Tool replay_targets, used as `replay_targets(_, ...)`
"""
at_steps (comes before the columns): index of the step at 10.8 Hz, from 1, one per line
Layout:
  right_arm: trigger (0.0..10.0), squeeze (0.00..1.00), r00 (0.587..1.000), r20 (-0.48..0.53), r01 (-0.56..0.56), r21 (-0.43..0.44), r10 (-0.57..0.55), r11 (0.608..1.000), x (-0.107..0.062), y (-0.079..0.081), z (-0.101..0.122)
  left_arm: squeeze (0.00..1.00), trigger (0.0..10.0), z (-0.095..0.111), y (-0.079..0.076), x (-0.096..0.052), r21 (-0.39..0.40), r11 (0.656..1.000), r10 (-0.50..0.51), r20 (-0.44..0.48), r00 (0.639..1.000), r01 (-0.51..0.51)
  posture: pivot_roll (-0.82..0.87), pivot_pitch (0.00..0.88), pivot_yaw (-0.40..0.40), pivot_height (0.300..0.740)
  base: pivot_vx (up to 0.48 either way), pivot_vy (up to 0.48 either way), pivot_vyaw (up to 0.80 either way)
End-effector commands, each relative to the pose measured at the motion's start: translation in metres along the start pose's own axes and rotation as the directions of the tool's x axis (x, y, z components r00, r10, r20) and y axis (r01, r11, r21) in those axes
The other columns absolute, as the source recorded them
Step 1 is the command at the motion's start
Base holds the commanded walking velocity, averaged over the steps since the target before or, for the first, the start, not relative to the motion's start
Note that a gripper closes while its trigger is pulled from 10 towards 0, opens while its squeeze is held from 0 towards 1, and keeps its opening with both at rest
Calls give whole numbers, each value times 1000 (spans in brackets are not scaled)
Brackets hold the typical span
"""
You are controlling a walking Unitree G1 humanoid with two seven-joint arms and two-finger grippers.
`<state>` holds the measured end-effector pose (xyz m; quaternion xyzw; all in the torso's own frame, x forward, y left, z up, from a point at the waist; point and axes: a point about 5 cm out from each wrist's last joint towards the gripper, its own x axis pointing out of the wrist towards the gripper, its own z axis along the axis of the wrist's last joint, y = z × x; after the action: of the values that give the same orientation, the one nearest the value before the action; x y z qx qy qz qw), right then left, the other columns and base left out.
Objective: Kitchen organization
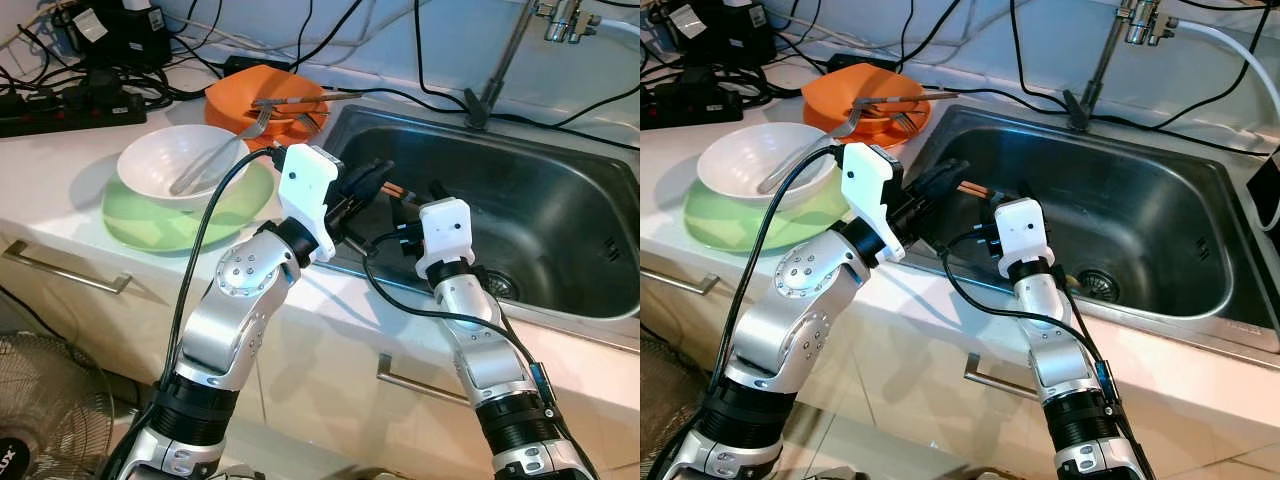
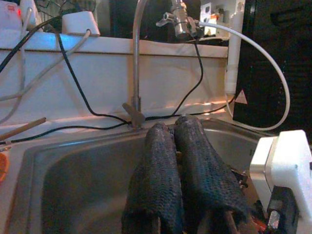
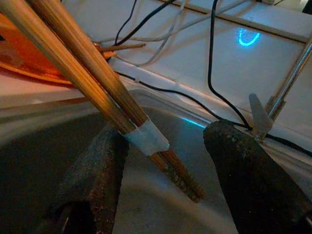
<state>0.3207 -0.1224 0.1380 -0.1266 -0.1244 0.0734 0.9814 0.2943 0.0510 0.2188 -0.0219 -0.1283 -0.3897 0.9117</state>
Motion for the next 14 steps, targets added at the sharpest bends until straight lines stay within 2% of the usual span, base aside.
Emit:
replay_targets(1, 10000, 0, 1000, 20, 8, -4, -8, 1000, 4, -2, 5, 0, 10000, -3, -4, 1, -19, 1000, -20, -11, 1000, 19, 56, 6, -54, 740, 0, 0, 0)
replay_targets(2, 9725, 0, 1000, 19, -2, 1, 2, 1000, 5, 0, 4, 0, 10000, -2, -4, 0, -31, 999, -21, -6, 1000, 21, 58, 8, -54, 740, 0, 0, 0)
replay_targets(3, 10000, 0, 1000, 17, -7, 5, 7, 1000, 5, 2, 4, 0, 10000, -3, -4, 0, -36, 999, -24, -11, 1000, 23, 60, 10, -54, 740, 0, 0, 0)
replay_targets(6, 10000, 0, 1000, 19, -15, 12, 15, 1000, 6, 4, 4, 0, 10000, -3, -5, 0, -49, 998, -30, -13, 999, 29, 61, 14, -56, 740, 0, 0, 0)
replay_targets(7, 0, 0, 1000, 21, -15, 15, 15, 1000, 6, 4, 4, 0, 10000, -3, -4, 0, -49, 998, -27, -13, 1000, 26, 61, 17, -56, 740, 0, 0, 0)
replay_targets(14, 0, 0, 1000, 21, -12, 28, 11, 1000, 6, 5, 4, 0, 10000, -2, -1, 0, -48, 999, -15, -11, 1000, 15, 64, 32, -54, 740, 0, 0, 0)
